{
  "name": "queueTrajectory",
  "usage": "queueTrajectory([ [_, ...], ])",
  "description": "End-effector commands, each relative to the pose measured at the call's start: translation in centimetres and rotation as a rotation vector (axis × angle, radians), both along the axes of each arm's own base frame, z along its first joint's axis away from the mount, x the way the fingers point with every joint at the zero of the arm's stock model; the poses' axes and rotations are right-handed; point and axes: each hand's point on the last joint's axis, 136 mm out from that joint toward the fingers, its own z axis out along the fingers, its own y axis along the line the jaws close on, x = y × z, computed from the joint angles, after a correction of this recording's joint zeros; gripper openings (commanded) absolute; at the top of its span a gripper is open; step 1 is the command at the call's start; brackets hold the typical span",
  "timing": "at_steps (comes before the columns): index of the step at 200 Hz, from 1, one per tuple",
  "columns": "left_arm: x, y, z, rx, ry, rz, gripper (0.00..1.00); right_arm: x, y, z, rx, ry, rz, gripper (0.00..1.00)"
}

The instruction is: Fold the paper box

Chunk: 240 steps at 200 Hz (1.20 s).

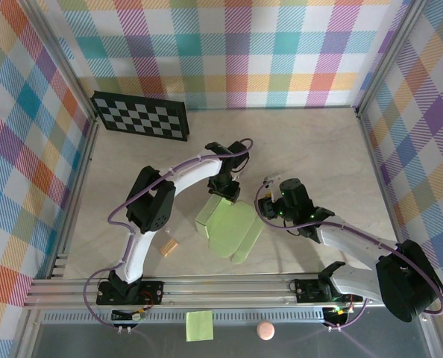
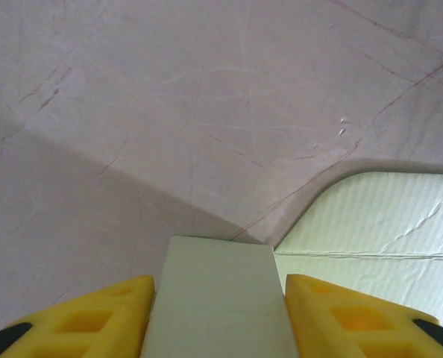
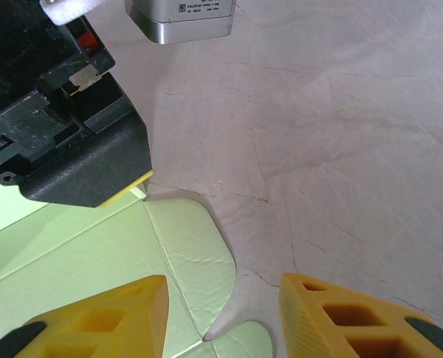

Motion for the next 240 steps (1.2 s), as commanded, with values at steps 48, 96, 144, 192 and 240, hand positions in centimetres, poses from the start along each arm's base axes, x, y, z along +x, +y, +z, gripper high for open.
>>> queueTrajectory([
  [48,-0.2,0.9,0.1,0.059,-0.010,-0.014,0.29,-0.4,0.0,0.0,0.011,0.026,0.000,0.42],
  [96,0.0,0.5,1.9,-0.048,-0.036,0.014,0.25,-1.0,-0.1,0.9,0.052,0.050,-0.013,0.42],
  [144,0.0,0.7,5.7,-0.318,-0.043,0.112,0.25,-2.5,-0.5,3.6,0.148,0.084,-0.050,0.53],
  [192,-0.1,2.8,9.0,-0.522,-0.059,0.212,0.25,-4.2,-2.1,5.2,0.227,0.159,-0.158,0.67],
  [240,-0.3,3.7,11.1,-0.677,-0.068,0.284,0.25,-6.5,0.6,5.8,0.383,0.233,-0.006,0.71],
])
